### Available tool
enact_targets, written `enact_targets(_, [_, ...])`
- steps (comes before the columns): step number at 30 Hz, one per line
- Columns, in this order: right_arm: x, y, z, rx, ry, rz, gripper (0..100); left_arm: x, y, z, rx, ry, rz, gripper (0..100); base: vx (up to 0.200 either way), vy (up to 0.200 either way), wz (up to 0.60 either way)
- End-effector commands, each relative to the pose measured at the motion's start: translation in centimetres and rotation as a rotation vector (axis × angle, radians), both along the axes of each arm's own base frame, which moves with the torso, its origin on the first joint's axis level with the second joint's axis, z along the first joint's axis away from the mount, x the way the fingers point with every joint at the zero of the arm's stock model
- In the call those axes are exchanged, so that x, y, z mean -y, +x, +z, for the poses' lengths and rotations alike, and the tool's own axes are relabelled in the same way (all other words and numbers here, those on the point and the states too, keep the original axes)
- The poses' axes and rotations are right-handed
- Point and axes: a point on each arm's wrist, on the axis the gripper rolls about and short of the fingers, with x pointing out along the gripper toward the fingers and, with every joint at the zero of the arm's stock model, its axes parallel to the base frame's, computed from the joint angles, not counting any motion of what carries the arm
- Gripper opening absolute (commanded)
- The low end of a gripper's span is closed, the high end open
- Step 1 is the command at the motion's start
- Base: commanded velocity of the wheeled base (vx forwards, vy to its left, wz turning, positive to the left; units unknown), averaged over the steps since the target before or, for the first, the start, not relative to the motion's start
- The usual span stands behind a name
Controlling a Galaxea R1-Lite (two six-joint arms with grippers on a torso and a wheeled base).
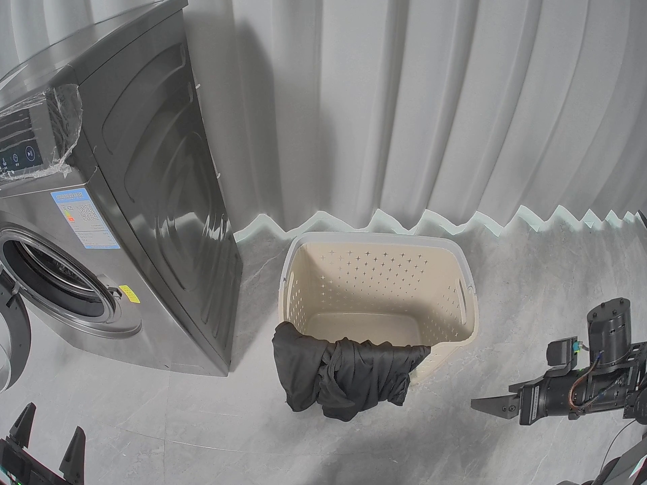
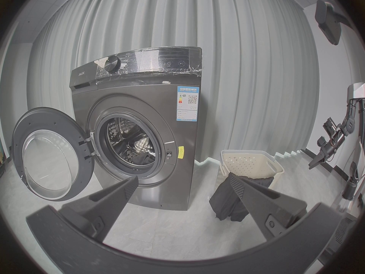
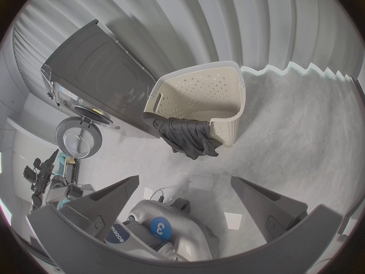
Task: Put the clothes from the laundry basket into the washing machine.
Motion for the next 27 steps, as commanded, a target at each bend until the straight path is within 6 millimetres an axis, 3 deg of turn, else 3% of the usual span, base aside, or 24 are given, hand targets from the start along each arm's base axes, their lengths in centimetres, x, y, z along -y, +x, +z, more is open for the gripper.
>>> enact_targets(1, [-1.1,1.2,-1.7,-0.047,-0.041,-0.012,100,0.0,0.0,-0.5,-0.004,-0.001,0.0,100,0.0,0.0,0.0])
enact_targets(8, [-3.5,2.5,-2.9,-0.045,-0.041,-0.037,100,0.0,0.0,-0.4,-0.002,-0.001,0.0,100,0.0,0.0,0.0])
enact_targets(27, [-5.9,6.9,-5.9,-0.085,-0.075,-0.155,100,0.0,0.0,-0.5,-0.004,-0.001,0.0,100,0.0,0.0,0.0])
